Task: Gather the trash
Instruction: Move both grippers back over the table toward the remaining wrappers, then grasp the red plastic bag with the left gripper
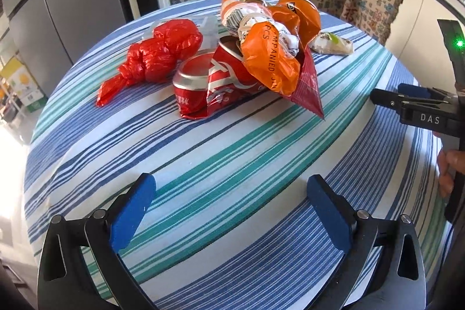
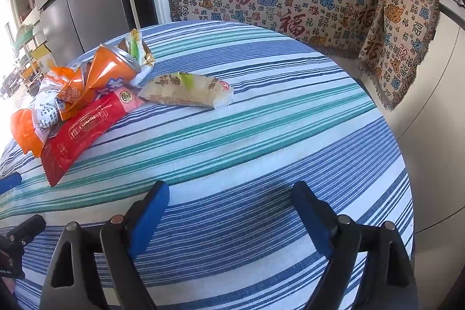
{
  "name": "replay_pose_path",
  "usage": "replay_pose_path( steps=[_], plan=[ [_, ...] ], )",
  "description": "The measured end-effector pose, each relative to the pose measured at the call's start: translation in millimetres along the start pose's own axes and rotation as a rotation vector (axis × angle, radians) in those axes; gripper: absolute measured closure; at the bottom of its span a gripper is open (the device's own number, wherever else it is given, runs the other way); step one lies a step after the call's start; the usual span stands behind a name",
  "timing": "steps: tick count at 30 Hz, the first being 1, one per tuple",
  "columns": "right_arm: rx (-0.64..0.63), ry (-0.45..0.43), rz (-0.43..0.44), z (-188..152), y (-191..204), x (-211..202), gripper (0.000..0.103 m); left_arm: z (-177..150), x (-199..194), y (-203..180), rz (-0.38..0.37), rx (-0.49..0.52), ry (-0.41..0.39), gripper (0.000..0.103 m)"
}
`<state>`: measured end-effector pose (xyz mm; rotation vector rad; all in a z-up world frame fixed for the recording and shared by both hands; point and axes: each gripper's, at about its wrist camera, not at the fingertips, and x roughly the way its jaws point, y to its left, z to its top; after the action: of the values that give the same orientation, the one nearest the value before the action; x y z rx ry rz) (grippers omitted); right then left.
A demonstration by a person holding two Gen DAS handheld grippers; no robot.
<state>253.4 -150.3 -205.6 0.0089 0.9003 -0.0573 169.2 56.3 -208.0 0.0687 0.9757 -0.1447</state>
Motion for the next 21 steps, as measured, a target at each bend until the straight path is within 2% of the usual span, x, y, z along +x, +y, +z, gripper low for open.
replay_pose_path(
  steps=[3, 6, 8, 12, 16, 17, 19, 21],
  plan=[
    [0.001, 0.001, 0.000, 1, -1, 1, 0.014, 6, -4, 19, 0.013, -0.064, 0.003, 0.001],
    [0.001, 0.001, 0.000, 1, -1, 1, 0.013, 25, -12, 54, 0.005, -0.191, -0.058, 0.001],
    [0.001, 0.001, 0.000, 1, -1, 1, 0.013, 42, -13, 76, -0.004, -0.229, -0.091, 0.001],
    [0.000, 0.001, 0.000, 0, -1, 1, 0.013, 78, 1, 109, 0.007, -0.234, -0.130, 0.001],
    [0.001, 0.001, 0.000, 1, -3, 2, 0.013, 99, 32, 121, -0.068, -0.221, -0.105, 0.002],
    [0.000, 0.001, -0.001, 1, -3, 2, 0.013, 100, 41, 120, -0.084, -0.209, -0.088, 0.005],
    [0.000, 0.001, 0.000, 1, -3, 2, 0.013, 99, 52, 119, -0.152, -0.194, -0.046, 0.018],
    [0.001, 0.001, 0.000, 0, -3, 2, 0.013, 96, 50, 120, -0.228, -0.213, -0.033, 0.037]
  ],
)
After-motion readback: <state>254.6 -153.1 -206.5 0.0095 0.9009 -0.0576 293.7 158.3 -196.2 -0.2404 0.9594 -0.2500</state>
